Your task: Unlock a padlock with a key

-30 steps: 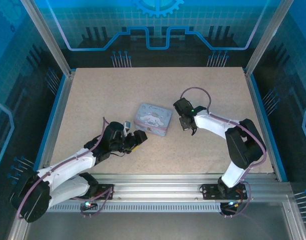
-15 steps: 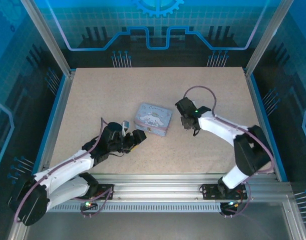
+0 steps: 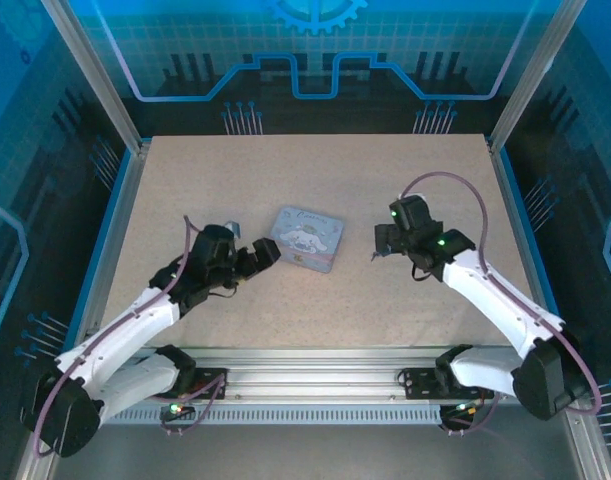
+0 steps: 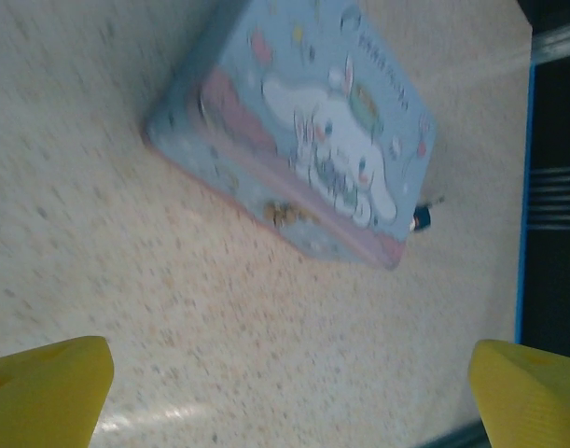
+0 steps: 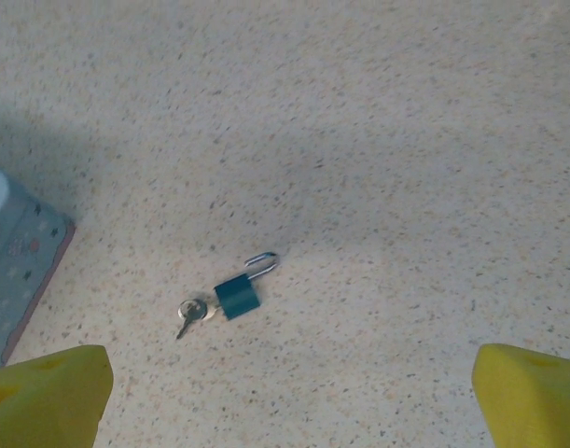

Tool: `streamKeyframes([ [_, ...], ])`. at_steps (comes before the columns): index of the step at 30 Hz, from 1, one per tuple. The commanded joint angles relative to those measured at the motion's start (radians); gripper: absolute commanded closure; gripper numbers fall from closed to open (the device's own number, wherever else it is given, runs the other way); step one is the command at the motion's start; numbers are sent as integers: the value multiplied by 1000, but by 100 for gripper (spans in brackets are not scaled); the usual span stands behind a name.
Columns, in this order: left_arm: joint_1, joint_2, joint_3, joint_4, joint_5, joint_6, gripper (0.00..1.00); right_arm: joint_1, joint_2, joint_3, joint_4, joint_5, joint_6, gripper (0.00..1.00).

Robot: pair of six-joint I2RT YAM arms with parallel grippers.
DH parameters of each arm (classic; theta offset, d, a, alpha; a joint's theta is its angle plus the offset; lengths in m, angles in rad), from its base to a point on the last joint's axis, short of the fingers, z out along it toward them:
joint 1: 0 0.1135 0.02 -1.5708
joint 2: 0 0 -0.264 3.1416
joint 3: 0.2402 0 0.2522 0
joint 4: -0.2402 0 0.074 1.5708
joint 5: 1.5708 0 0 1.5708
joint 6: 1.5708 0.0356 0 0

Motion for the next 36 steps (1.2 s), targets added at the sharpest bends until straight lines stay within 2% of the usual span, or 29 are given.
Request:
streamKeyframes([
  [1, 43, -9, 89, -145, -159, 173, 1, -70, -62, -40, 55, 11, 39, 0],
  [3, 72, -5, 116, -150, -228, 245, 1, -98, -91, -106, 126, 49, 25, 0],
  [7, 93, -20, 84, -39, -414, 463, 1, -112, -129, -271, 421, 112, -146, 0],
  [9, 130, -8, 62, 4, -470, 528, 1, -114, -125, -317, 516, 153, -202, 0],
  [13, 186, 13, -73, 244, -553, 683, 1, -178, -76, -399, 709, 166, -249, 0],
  [16, 254, 43, -200, 489, -519, 716, 1, -224, -27, -458, 869, 131, -277, 0],
  [19, 316, 138, -246, 650, -482, 708, 1, -251, 8, -513, 1017, 109, -300, 0],
  [25, 352, 365, -341, 1087, -451, 797, 1, -290, 97, -594, 1265, 15, -314, 0],
  [26, 355, 367, -316, 1035, -448, 796, 1, -303, 106, -608, 1308, -16, -304, 0],
  [28, 363, 399, -323, 1115, -410, 848, 1, -322, 149, -624, 1388, -56, -304, 0],
  [30, 383, 467, -393, 1326, -357, 865, 1, -337, 225, -636, 1496, -117, -325, 0],
  [32, 404, 622, -443, 1594, -349, 865, 1, -339, 249, -593, 1426, -205, -354, 0],
  [33, 404, 604, -429, 1525, -345, 857, 1, -338, 279, -586, 1436, -220, -362, 0],
  [34, 406, 557, -379, 1350, -346, 833, 1, -336, 331, -583, 1495, -199, -367, 0],
  [35, 406, 570, -333, 1291, -344, 845, 1, -329, 348, -563, 1471, -179, -372, 0],
  [36, 403, 583, -335, 1319, -344, 853, 1, -328, 327, -525, 1354, -185, -358, 0],
])
